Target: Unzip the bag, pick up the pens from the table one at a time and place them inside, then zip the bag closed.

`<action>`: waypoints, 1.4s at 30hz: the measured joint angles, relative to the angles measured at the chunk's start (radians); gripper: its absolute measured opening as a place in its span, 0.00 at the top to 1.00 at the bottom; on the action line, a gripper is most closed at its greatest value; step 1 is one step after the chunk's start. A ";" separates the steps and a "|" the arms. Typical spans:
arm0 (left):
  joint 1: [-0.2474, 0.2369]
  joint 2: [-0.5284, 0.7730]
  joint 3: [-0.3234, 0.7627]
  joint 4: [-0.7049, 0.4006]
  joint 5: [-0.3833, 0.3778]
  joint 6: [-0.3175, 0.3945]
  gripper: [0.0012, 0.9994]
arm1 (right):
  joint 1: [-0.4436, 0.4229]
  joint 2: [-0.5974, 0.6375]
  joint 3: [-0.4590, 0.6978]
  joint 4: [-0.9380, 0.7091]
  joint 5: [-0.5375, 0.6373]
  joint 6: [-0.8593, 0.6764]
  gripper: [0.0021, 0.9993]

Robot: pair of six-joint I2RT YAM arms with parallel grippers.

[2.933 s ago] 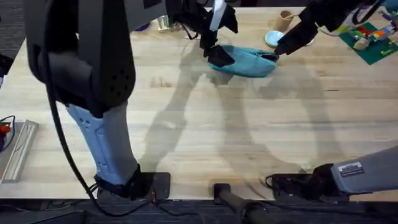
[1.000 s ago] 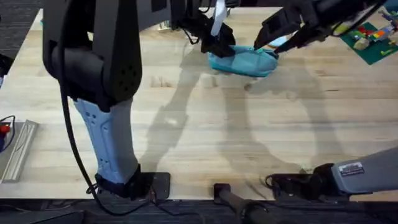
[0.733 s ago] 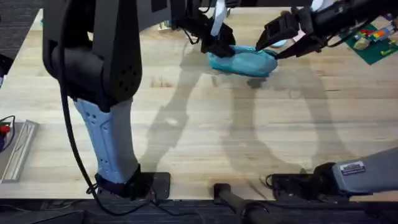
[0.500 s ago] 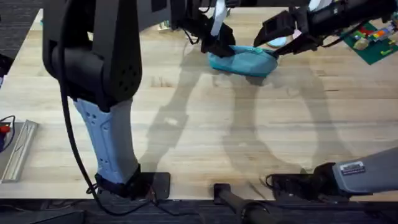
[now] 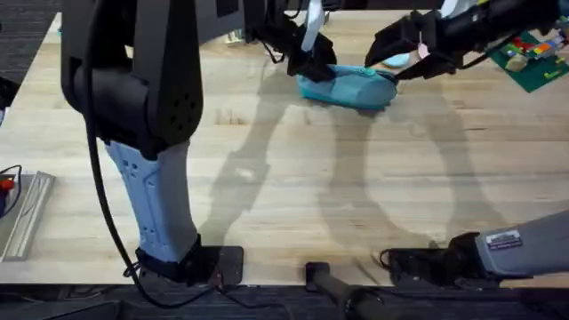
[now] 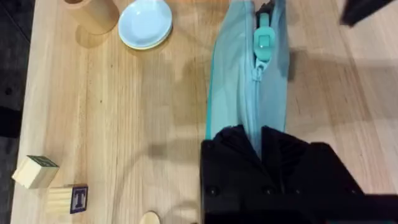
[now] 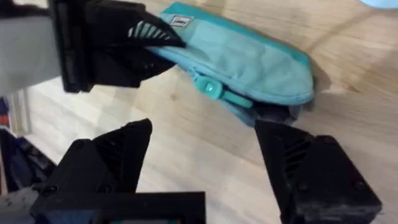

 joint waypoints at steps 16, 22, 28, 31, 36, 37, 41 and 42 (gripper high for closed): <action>0.000 0.000 0.000 0.008 0.000 0.000 0.96 | 0.016 0.013 -0.135 0.242 0.006 0.279 0.00; 0.000 0.000 0.000 0.015 0.000 0.000 0.96 | 0.078 0.044 -0.135 0.299 -0.003 0.356 0.00; 0.000 0.000 0.000 0.017 -0.001 0.000 0.96 | 0.101 0.087 -0.135 0.340 -0.003 0.391 0.00; 0.000 0.000 0.000 0.019 -0.002 0.000 0.96 | 0.101 0.087 -0.135 0.364 -0.013 0.403 0.00; 0.000 0.000 0.000 0.022 -0.005 0.000 0.96 | 0.100 0.087 -0.136 0.397 -0.049 0.418 0.00; 0.000 0.000 0.000 0.022 -0.005 0.000 0.96 | 0.100 0.087 -0.136 0.397 -0.056 0.418 0.00; 0.000 0.000 0.000 0.022 -0.005 0.000 0.96 | 0.098 0.087 -0.136 0.399 -0.103 0.421 0.00; 0.000 0.000 0.000 0.022 -0.005 0.000 0.96 | 0.096 0.087 -0.136 0.400 -0.116 0.421 0.00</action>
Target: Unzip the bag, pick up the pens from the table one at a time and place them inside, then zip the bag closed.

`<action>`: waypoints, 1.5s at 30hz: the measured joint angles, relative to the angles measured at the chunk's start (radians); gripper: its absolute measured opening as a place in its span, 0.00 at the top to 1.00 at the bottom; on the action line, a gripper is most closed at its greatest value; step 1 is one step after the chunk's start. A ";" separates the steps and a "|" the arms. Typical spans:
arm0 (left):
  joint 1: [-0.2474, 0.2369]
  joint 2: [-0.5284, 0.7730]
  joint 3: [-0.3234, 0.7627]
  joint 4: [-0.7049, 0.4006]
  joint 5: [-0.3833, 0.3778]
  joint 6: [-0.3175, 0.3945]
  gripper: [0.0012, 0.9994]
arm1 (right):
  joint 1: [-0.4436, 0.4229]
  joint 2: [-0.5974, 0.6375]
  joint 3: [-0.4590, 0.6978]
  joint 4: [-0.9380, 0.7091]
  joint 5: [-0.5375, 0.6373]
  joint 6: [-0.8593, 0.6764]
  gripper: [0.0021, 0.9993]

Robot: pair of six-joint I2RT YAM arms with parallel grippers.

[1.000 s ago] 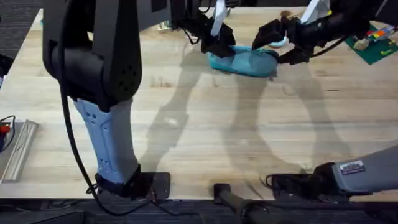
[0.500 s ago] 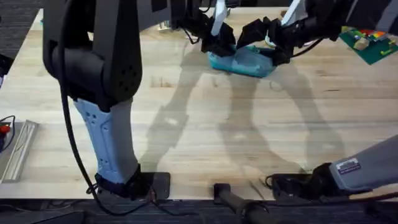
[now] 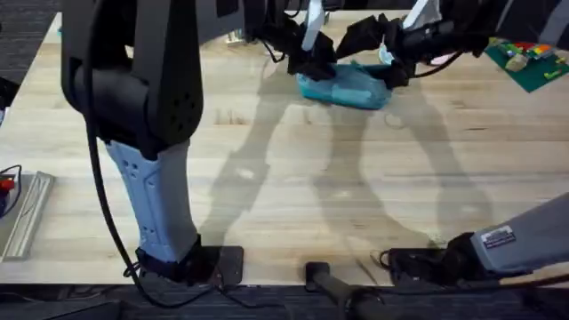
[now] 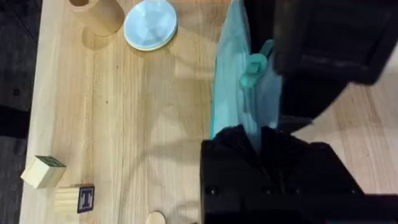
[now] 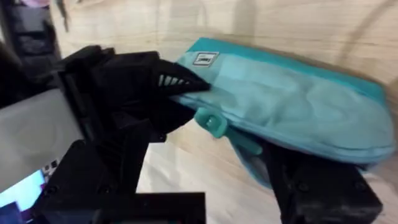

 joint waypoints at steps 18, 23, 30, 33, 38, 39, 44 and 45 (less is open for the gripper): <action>0.000 0.000 0.000 0.000 -0.001 0.000 0.96 | -0.067 -0.003 -0.001 0.011 -0.224 -0.046 0.00; 0.000 0.000 0.000 0.000 -0.002 0.000 0.96 | -0.071 -0.003 -0.001 0.014 -0.247 -0.055 0.00; 0.001 0.000 0.000 0.005 -0.006 0.000 0.96 | -0.071 -0.012 -0.006 0.059 -0.255 -0.084 0.00; 0.002 0.000 0.000 0.005 -0.003 0.000 0.96 | -0.071 -0.038 -0.010 0.075 -0.254 -0.088 0.00; 0.002 0.000 0.000 0.001 -0.002 0.000 0.96 | -0.069 -0.102 -0.011 0.099 -0.290 -0.102 0.00; 0.002 0.000 0.000 0.001 -0.002 0.000 0.96 | -0.068 -0.115 -0.011 0.099 -0.295 -0.102 0.00; 0.002 0.000 0.000 0.001 -0.002 0.000 0.96 | -0.068 -0.150 -0.011 0.101 -0.310 -0.109 0.00; 0.002 0.000 0.000 0.001 -0.002 0.000 0.96 | -0.068 -0.151 -0.011 0.103 -0.310 -0.109 0.00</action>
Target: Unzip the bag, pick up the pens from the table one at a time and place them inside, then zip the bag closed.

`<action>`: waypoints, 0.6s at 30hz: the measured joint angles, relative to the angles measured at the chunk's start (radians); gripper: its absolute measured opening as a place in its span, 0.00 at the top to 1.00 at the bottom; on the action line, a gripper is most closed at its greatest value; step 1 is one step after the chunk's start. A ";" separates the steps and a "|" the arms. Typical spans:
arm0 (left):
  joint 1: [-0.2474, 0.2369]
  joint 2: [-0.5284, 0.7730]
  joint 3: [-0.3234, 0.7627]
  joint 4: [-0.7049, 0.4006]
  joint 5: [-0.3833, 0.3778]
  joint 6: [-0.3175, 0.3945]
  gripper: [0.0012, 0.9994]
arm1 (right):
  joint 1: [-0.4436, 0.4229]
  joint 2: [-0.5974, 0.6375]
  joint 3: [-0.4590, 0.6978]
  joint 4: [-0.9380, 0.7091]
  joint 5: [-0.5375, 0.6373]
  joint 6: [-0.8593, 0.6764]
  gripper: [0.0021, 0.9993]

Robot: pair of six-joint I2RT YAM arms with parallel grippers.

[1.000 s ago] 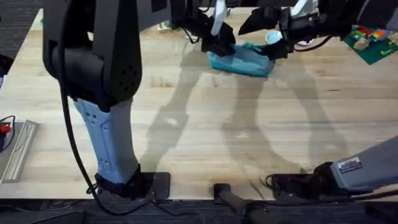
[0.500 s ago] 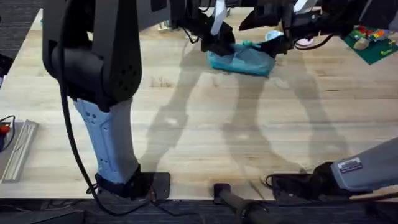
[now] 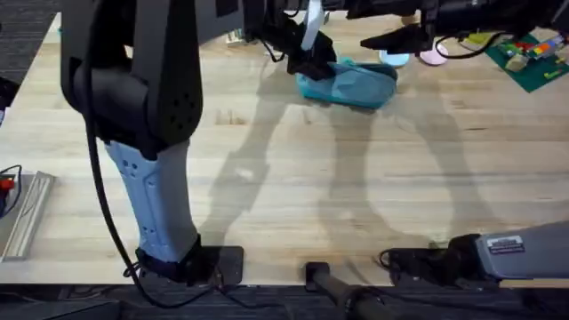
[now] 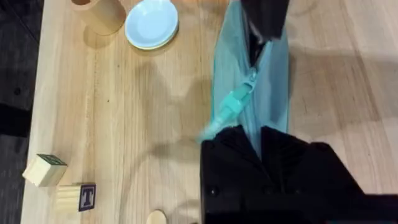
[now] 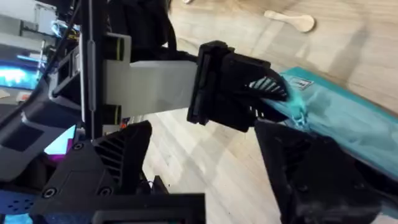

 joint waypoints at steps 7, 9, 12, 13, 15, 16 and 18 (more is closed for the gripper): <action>0.000 0.000 0.000 0.000 0.000 0.000 0.96 | 0.000 -0.006 0.000 0.037 0.003 -0.021 0.00; 0.000 0.000 0.000 0.000 0.000 0.000 0.96 | 0.000 -0.018 0.000 0.027 0.023 -0.044 0.00; 0.000 0.000 0.000 0.000 0.000 0.000 0.96 | 0.000 -0.052 0.000 -0.018 0.101 -0.099 0.00; 0.000 0.000 0.000 0.000 0.000 0.000 0.96 | 0.000 -0.064 0.000 -0.036 0.136 -0.119 0.00; 0.000 0.000 0.000 0.000 0.000 0.000 0.96 | 0.000 -0.087 0.000 -0.078 0.222 -0.153 0.00; 0.000 0.000 0.000 0.000 0.000 0.000 0.96 | 0.000 -0.095 0.002 -0.098 0.267 -0.163 0.00; 0.000 0.000 0.000 0.000 0.000 0.000 0.96 | 0.005 -0.107 0.012 -0.150 0.368 -0.182 0.00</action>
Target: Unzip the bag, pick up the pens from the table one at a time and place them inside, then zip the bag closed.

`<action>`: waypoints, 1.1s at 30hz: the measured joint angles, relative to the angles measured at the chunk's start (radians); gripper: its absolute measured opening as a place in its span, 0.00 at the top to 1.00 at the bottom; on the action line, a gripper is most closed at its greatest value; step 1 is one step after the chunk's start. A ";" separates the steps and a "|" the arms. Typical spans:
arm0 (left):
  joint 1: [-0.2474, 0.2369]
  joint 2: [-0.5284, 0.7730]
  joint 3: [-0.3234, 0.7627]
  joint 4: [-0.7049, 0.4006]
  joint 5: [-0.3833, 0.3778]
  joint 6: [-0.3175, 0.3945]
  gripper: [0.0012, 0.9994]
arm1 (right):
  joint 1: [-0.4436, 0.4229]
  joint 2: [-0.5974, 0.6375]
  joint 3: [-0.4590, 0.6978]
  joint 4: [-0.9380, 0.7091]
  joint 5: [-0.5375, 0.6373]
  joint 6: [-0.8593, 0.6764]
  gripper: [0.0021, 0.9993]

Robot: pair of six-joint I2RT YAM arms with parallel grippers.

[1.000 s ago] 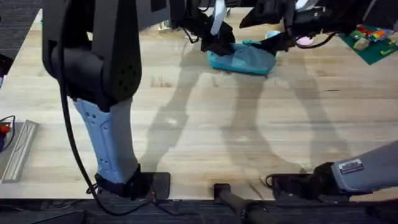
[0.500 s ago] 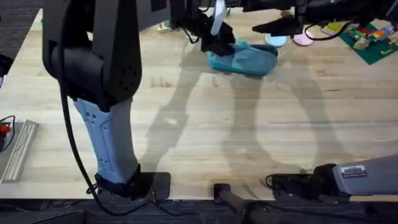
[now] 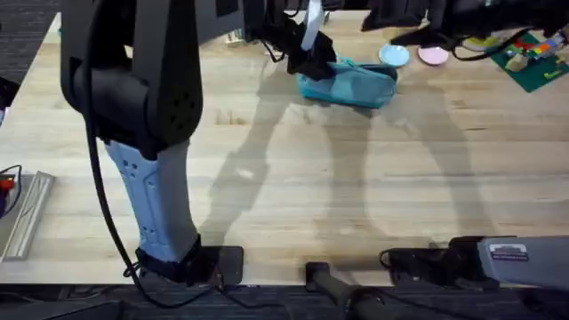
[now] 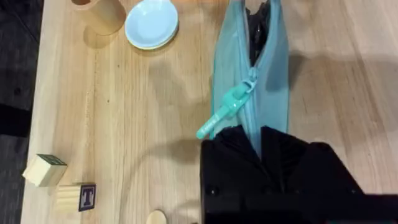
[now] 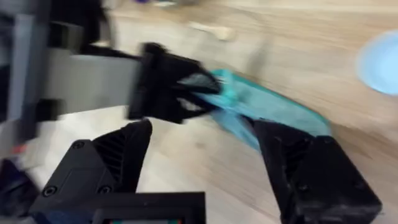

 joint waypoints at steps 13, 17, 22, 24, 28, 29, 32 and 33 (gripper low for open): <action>0.000 0.000 0.000 0.000 0.000 0.000 0.96 | 0.134 -0.003 0.160 -0.151 0.434 -0.141 0.00; 0.000 0.000 0.000 0.000 0.000 0.000 0.96 | 0.139 -0.003 0.160 -0.152 0.462 -0.153 0.00; 0.000 0.000 0.000 0.000 0.000 0.000 0.96 | 0.140 -0.003 0.160 -0.157 0.475 -0.155 0.00; 0.000 0.000 0.000 0.000 0.000 0.000 0.96 | 0.140 -0.002 0.160 -0.159 0.471 -0.155 0.00; 0.000 0.000 0.000 0.000 0.000 0.000 0.96 | 0.140 0.007 0.163 -0.173 0.444 -0.155 0.00; 0.000 0.000 0.000 0.000 0.000 0.000 0.96 | 0.140 0.016 0.163 -0.175 0.440 -0.156 0.00; 0.000 0.000 0.000 0.000 0.000 0.000 0.96 | 0.140 0.053 0.163 -0.176 0.432 -0.158 0.00; 0.000 0.000 0.000 0.000 0.000 0.000 0.96 | 0.141 0.063 0.163 -0.176 0.429 -0.158 0.00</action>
